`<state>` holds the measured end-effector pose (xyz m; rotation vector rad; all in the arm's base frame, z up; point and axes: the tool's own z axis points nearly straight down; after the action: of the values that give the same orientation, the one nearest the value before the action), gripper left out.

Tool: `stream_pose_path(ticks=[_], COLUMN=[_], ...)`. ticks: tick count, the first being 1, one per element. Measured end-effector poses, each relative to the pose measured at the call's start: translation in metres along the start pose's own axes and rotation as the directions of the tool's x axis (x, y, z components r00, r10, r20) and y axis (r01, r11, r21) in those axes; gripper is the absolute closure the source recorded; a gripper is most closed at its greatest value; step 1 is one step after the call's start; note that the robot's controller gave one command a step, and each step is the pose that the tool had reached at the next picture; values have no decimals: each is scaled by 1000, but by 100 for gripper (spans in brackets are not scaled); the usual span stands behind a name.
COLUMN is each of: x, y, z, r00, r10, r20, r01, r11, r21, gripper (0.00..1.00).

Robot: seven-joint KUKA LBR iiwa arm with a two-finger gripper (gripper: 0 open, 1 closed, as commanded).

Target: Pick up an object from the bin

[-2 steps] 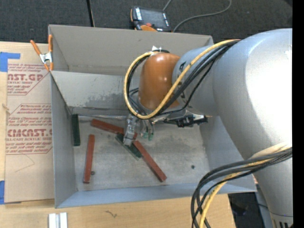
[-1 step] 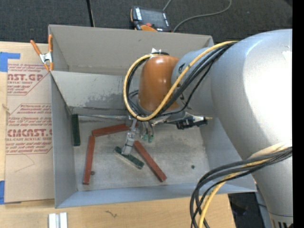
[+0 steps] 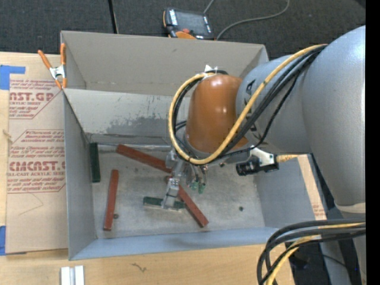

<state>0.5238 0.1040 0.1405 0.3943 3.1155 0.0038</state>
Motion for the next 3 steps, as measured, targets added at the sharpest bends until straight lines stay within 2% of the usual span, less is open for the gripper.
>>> stream_pose_path(ticks=[1,2,3], x=[47,33,35], y=[25,-43,-39], z=[75,71,71], r00=[1000,998,998], r10=[17,70,64], r20=[-8,1,-2], r01=[-17,-70,-64], r11=[1000,998,998], r21=[5,5,3], gripper=[0,0,100])
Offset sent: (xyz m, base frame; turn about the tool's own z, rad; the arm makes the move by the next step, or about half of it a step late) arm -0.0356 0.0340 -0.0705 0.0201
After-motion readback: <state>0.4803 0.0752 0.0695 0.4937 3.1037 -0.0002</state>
